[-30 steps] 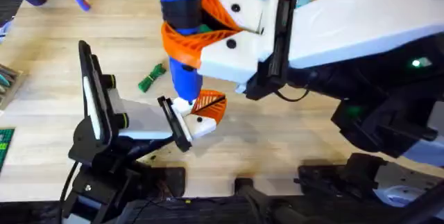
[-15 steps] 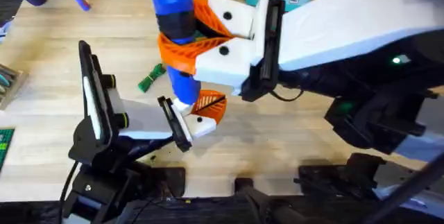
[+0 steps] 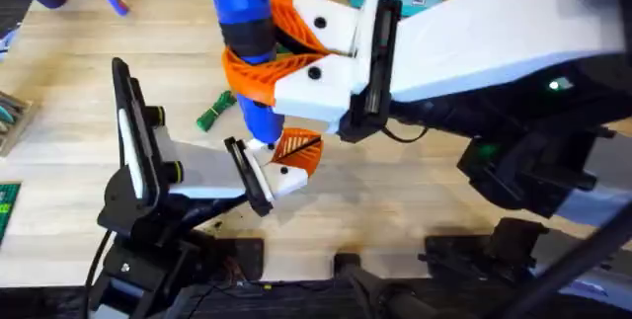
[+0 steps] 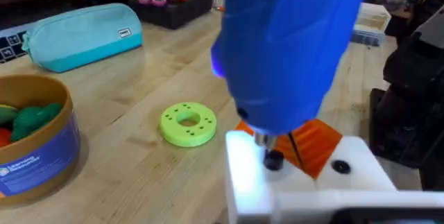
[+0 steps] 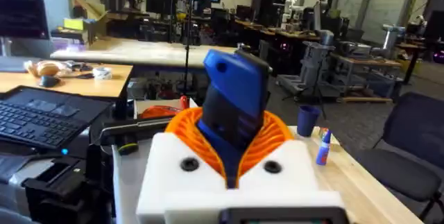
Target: Pick up the gripper from the table and insert it into the empty holder that is missing its gripper. Then pick up a screw, insert it into the mounting hole, and use the screwdriver to tighten it. Finally, clean up the table by picking up the vegetable and placing it into the bucket.
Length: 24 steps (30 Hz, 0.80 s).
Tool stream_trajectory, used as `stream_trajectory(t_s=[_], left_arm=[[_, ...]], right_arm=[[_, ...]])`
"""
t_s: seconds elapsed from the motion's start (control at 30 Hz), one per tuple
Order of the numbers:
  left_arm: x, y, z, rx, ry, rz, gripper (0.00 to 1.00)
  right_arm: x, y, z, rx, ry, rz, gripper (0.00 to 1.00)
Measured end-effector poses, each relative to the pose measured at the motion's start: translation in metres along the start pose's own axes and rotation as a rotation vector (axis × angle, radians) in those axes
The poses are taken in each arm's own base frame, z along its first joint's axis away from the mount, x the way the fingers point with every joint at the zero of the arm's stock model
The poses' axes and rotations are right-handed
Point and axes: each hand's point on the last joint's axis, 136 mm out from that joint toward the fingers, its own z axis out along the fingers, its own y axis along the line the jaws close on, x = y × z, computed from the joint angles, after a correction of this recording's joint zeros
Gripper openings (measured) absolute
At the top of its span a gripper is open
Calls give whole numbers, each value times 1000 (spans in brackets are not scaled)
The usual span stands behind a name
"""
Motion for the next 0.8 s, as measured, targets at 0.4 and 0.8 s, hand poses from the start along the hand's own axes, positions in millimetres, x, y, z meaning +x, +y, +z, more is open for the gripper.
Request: stream_trajectory(t_s=[0.4,0.8], left_arm=[[0,0,0,0,0,0,10],[0,0,0,0,0,0,10]], right_arm=[[-9,-13,14,-15,117,54,45],[-19,-5,15,-81,109,54,45]])
